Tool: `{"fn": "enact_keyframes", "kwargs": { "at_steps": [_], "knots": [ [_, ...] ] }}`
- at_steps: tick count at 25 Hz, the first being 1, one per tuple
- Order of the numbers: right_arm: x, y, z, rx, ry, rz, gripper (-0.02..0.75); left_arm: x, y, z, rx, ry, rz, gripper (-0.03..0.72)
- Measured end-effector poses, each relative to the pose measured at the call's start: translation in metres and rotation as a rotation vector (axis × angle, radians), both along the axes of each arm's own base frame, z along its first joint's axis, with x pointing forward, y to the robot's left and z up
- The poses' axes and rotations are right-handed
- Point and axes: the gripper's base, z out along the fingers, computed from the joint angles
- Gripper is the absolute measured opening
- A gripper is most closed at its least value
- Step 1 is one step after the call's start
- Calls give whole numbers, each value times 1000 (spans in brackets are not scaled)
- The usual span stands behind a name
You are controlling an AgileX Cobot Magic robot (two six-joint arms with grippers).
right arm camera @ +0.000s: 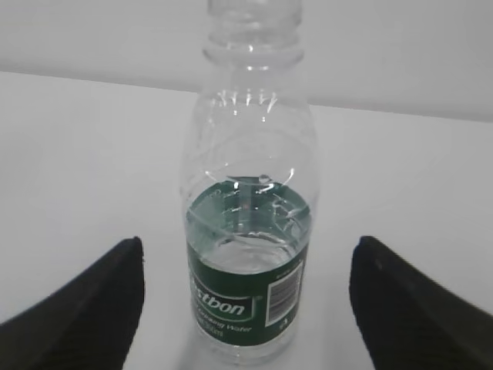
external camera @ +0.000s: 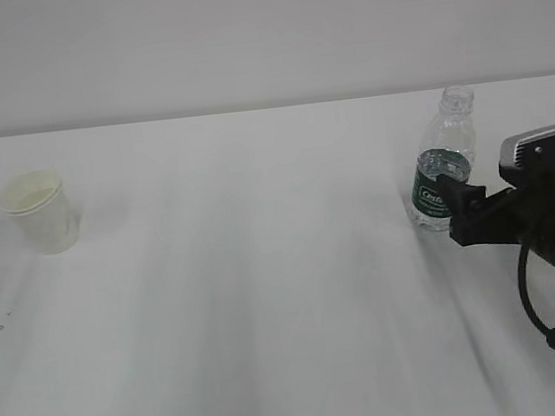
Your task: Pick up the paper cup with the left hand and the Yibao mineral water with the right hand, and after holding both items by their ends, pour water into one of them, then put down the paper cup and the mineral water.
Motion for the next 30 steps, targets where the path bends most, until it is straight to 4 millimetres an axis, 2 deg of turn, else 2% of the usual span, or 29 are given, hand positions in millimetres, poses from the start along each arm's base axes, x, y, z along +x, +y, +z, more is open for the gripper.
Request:
{"fn": "enact_keyframes", "kwargs": {
  "at_steps": [14,30],
  "knots": [
    [-27,-5,29,14,-67,0,613,-14,0,19,1,-80,1,475],
    [-37,-8,63,16,-135,-4,598,-38,2,36,-6,-104,17,475]
  ]
}}
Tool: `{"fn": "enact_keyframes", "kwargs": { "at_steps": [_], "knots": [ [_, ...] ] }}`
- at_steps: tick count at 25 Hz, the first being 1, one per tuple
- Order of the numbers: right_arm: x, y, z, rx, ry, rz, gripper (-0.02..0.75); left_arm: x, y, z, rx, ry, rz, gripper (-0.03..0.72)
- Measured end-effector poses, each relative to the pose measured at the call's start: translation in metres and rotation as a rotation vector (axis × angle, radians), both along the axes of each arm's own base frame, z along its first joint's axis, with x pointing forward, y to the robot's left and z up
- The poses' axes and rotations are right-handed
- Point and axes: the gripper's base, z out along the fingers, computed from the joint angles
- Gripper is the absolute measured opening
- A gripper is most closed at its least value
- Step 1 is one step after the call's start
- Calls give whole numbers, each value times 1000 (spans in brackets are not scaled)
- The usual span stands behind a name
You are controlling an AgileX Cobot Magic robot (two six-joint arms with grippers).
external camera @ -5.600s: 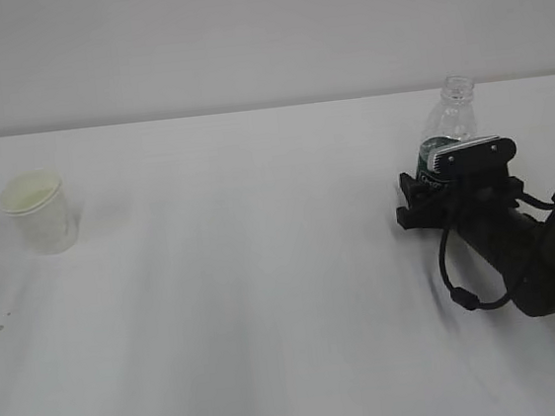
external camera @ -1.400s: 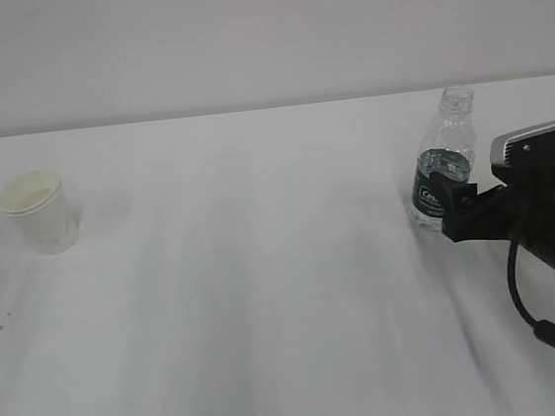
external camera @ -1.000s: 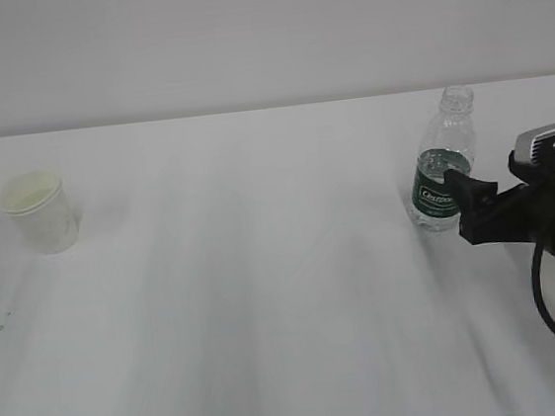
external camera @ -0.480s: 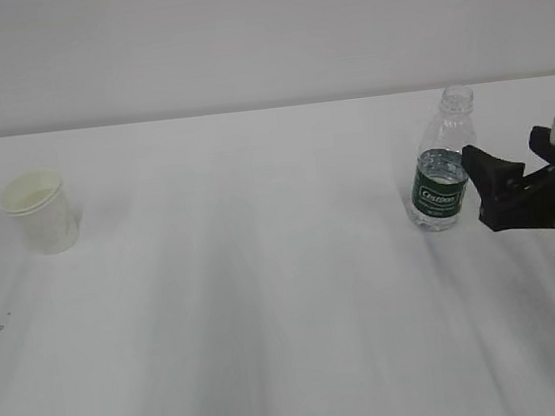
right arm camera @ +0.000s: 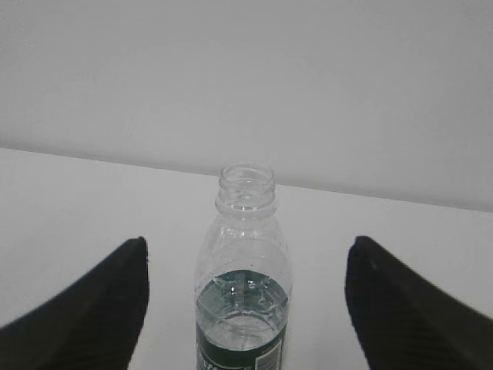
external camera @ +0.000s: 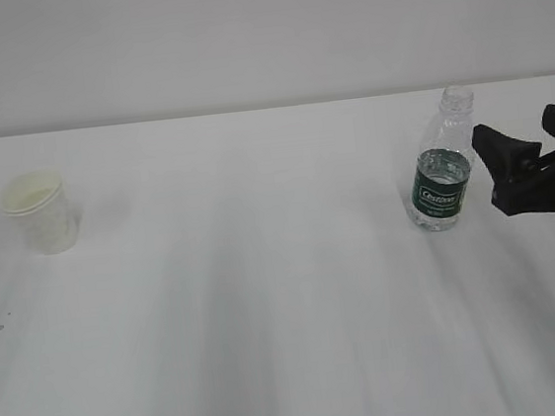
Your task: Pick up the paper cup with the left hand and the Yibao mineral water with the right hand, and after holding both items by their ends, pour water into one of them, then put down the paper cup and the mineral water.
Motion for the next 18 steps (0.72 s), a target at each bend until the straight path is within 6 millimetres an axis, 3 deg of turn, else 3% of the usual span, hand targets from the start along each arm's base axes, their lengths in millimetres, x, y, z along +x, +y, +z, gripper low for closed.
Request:
{"fn": "enact_keyframes", "kwargs": {
  "at_steps": [18],
  "knots": [
    [-21,-7,42,-52,-59,-31,594,-28,2,16,-40,-38,16,475]
  ]
}}
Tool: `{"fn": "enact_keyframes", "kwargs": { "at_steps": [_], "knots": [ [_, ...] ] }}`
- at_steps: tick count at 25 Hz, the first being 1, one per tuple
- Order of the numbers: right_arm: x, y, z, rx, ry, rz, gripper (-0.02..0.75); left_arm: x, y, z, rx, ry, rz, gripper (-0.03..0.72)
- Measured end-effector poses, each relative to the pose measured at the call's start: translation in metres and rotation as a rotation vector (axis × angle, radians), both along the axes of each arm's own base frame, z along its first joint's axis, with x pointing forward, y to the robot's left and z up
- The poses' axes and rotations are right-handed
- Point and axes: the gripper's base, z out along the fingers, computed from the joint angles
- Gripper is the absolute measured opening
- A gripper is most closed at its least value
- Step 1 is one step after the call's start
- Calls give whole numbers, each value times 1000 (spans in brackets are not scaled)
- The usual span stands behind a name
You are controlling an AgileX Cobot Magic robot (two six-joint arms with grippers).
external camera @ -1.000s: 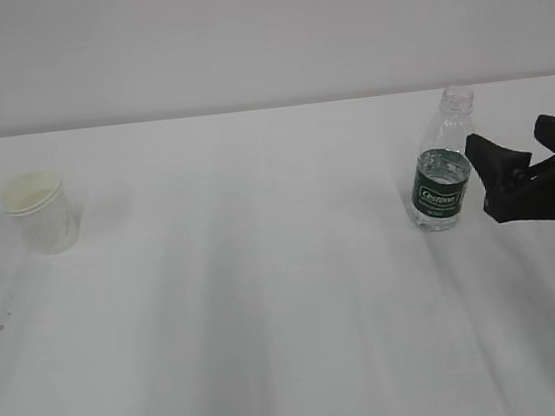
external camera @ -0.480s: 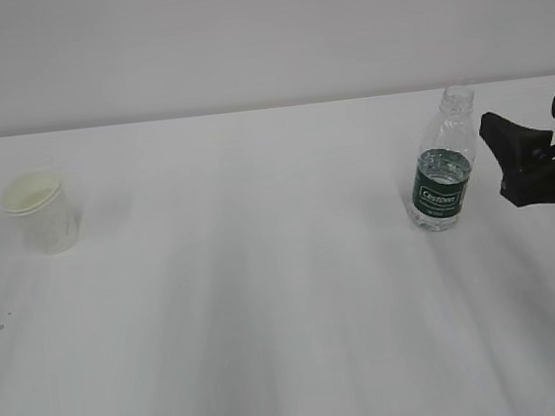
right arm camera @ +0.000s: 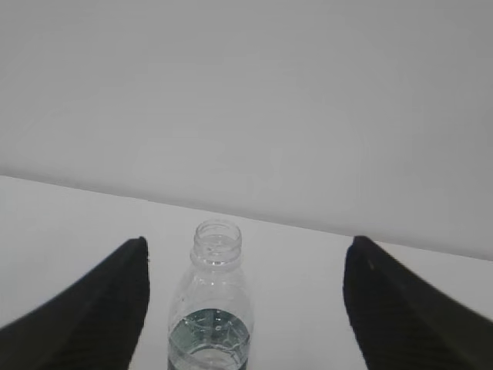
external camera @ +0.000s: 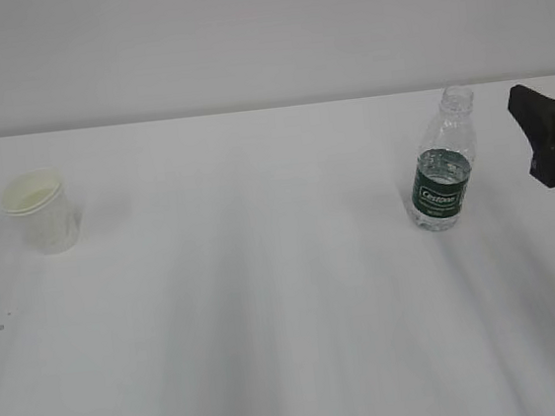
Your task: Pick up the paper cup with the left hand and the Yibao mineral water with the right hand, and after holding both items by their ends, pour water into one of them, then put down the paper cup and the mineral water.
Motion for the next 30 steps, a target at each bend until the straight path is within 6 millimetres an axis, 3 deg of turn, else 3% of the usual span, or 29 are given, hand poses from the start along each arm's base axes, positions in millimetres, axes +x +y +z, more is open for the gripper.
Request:
{"fn": "enact_keyframes", "kwargs": {
  "at_steps": [8,30],
  "knots": [
    [-12,-2,14,-12,-8,0,594,-9,1,3,-29,-3,5,475],
    [-39,-6,43,-45,38,13,593,-9,1,0,-30,33,10,475]
  ]
}}
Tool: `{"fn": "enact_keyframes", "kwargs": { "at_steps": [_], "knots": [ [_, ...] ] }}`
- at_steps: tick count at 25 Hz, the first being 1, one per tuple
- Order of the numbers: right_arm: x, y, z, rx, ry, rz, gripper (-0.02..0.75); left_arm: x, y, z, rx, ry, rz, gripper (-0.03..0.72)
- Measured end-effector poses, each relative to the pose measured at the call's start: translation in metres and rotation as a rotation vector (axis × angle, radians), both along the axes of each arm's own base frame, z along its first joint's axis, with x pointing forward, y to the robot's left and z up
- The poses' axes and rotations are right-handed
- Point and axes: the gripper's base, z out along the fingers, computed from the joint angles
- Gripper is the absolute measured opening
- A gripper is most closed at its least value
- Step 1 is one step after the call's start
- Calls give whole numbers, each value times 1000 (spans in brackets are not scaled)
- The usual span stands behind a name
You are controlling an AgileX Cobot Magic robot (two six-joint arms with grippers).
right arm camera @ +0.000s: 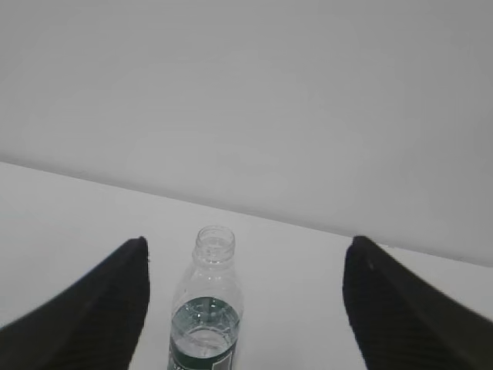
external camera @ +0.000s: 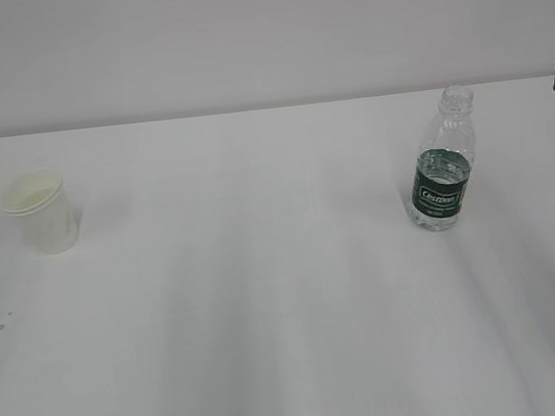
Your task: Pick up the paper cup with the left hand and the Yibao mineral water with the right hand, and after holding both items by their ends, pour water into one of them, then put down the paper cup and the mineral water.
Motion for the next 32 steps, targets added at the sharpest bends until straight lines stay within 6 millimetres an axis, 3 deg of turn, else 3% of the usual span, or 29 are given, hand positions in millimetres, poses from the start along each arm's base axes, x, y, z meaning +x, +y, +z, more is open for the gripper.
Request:
{"fn": "enact_keyframes", "kwargs": {
  "at_steps": [9,18,23,32],
  "knots": [
    [-12,-2,5,-2,16,6,592,-1,1,-4,0,44,7,471],
    [-20,-2,17,-27,64,21,592,-8,2,5,-2,59,18,468],
    [-22,-2,26,-30,95,28,592,-17,3,7,-10,59,25,467],
    [-27,-2,24,-45,178,38,592,-36,4,8,-35,77,37,467]
  ]
}}
